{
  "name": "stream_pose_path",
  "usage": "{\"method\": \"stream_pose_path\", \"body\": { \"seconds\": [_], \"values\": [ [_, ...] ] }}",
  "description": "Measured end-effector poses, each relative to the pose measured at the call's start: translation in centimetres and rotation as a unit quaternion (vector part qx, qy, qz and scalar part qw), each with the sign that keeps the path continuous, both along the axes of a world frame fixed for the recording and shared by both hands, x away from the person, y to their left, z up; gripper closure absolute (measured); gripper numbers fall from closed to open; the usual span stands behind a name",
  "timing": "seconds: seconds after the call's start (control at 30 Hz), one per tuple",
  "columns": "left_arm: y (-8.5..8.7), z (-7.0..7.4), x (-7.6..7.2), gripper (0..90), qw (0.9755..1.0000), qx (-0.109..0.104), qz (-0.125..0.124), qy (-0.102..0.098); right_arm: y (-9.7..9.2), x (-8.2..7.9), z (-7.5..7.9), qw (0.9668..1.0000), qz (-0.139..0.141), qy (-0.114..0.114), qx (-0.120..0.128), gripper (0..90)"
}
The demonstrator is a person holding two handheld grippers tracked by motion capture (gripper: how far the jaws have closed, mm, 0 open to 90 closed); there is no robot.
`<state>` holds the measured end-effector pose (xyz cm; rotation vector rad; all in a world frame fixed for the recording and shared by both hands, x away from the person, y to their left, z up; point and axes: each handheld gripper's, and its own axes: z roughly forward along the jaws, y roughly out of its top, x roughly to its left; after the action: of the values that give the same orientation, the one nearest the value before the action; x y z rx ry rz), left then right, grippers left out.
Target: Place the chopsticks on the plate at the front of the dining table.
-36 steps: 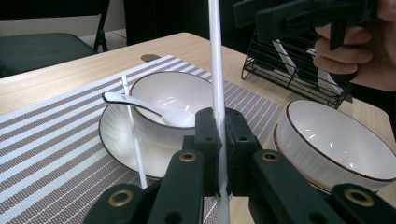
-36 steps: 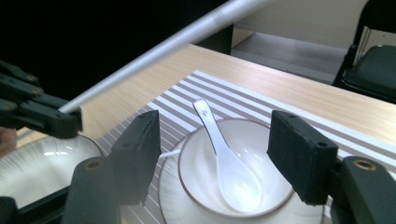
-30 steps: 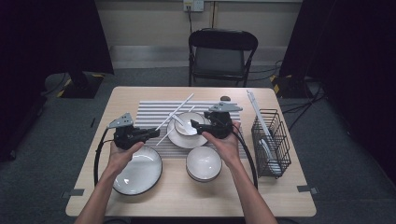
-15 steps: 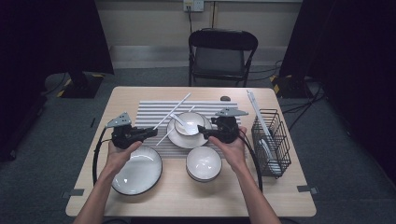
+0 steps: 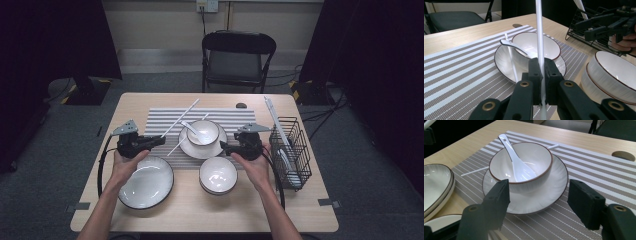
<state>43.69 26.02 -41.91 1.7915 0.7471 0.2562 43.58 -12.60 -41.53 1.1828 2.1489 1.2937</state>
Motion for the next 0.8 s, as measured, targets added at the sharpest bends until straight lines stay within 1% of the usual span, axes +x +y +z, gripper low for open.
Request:
{"method": "stream_pose_path", "body": {
  "seconds": [0.07, 0.1, 0.27, 0.33, 0.37, 0.43, 0.47, 0.57, 0.67, 0.7, 0.77, 0.8],
  "values": [
    [0.2, 0.0, 0.1, 85.9, 1.0, 0.001, 0.003, -0.001, -0.3, 0.0, -0.3, 1.0, -0.004, 0.004, -0.007, 33.3],
    [0.2, 0.1, 0.1, 85.9, 1.0, 0.0, 0.003, 0.001, -0.4, -0.1, -0.4, 1.0, -0.004, 0.005, -0.006, 33.3],
    [0.1, 0.2, 0.5, 85.9, 1.0, 0.001, 0.005, -0.002, -0.9, -0.3, -1.2, 0.9998, -0.011, 0.014, -0.011, 33.2],
    [0.0, 0.3, 0.6, 85.9, 1.0, 0.005, 0.004, -0.004, -1.1, -0.4, -1.6, 0.9997, -0.013, 0.017, -0.015, 33.2],
    [0.0, 0.4, 0.7, 85.9, 1.0, 0.002, 0.002, -0.003, -1.1, -0.5, -1.7, 0.9996, -0.013, 0.019, -0.016, 33.2],
    [-0.1, 0.4, 0.9, 85.9, 1.0, -0.004, 0.004, -0.006, -1.3, -0.6, -1.9, 0.9994, -0.018, 0.017, -0.024, 34.0],
    [-0.1, 0.3, 0.9, 85.9, 1.0, -0.007, 0.005, -0.004, -1.4, -0.6, -1.9, 0.9993, -0.021, 0.014, -0.028, 34.0],
    [-0.1, 0.0, 1.3, 85.9, 1.0, 0.001, 0.007, 0.0, -1.8, -0.6, -2.0, 0.9991, -0.024, 0.017, -0.029, 33.9],
    [-0.1, -0.2, 1.6, 85.9, 0.9999, 0.004, 0.011, 0.004, -2.1, -0.7, -2.2, 0.999, -0.026, 0.019, -0.03, 33.8],
    [0.0, -0.3, 1.7, 85.9, 0.9999, -0.004, 0.012, 0.005, -2.1, -0.7, -2.3, 0.9989, -0.028, 0.021, -0.031, 33.8],
    [0.0, -0.2, 1.8, 85.9, 0.9998, -0.009, 0.015, 0.006, -2.2, -0.7, -2.6, 0.9989, -0.028, 0.025, -0.03, 33.8],
    [0.0, -0.2, 1.9, 85.9, 0.9999, -0.007, 0.013, 0.004, -2.3, -0.7, -2.7, 0.9987, -0.031, 0.027, -0.03, 33.8]
  ]
}}
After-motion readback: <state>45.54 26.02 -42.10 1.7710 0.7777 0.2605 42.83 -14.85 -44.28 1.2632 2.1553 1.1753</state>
